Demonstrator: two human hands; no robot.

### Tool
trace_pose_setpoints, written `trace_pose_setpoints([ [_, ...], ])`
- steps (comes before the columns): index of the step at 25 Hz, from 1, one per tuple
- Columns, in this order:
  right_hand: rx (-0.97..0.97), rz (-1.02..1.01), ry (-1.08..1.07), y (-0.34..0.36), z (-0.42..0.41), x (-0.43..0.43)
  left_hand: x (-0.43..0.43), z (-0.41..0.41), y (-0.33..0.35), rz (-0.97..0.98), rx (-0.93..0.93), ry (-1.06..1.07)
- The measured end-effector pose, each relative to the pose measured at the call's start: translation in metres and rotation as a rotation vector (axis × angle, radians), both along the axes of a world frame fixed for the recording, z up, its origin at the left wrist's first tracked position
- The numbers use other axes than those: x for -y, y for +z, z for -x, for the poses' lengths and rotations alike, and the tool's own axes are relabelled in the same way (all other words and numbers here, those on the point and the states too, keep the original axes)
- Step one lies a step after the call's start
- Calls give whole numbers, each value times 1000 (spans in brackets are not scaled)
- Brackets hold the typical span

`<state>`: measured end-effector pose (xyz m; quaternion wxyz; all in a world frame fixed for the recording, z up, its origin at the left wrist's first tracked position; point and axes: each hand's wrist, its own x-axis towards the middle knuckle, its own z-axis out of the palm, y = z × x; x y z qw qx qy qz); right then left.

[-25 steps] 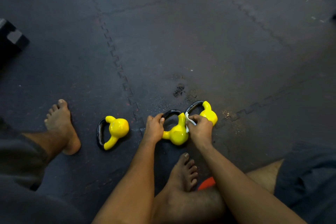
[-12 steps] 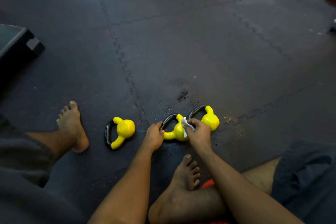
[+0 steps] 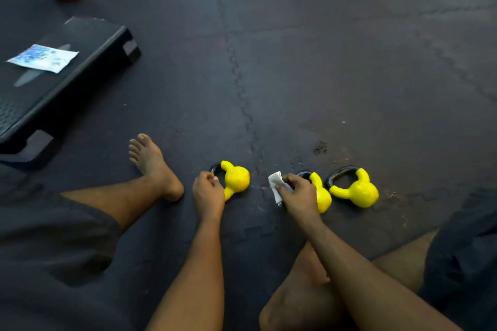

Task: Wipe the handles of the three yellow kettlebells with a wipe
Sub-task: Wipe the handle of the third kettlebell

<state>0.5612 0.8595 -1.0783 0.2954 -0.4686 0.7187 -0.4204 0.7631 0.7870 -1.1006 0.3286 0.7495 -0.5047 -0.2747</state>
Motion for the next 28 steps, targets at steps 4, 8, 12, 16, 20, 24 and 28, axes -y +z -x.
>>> trace_pose_setpoints([
  [4, -17, -27, 63, -12, -21, 14, 4, -17, -25, -317, 21, 128],
  [8, -22, -59, 98, -22, -24, 22, 15, -11, -32, -466, 15, 127],
  [12, 16, -80, 69, -24, -17, 25, 24, -13, -35, -523, -16, 124],
  [16, 12, -69, 58, -22, -11, 18, 23, -11, -26, -492, 7, 38],
  [20, 37, -36, 18, -9, 2, 3, 7, 5, -2, -334, -14, 16],
  [24, 12, -36, -70, 0, 17, -13, -11, 31, 24, -148, 10, -186],
  [28, 3, -46, -140, 3, 26, -25, -25, 62, 44, -35, 221, -475],
])
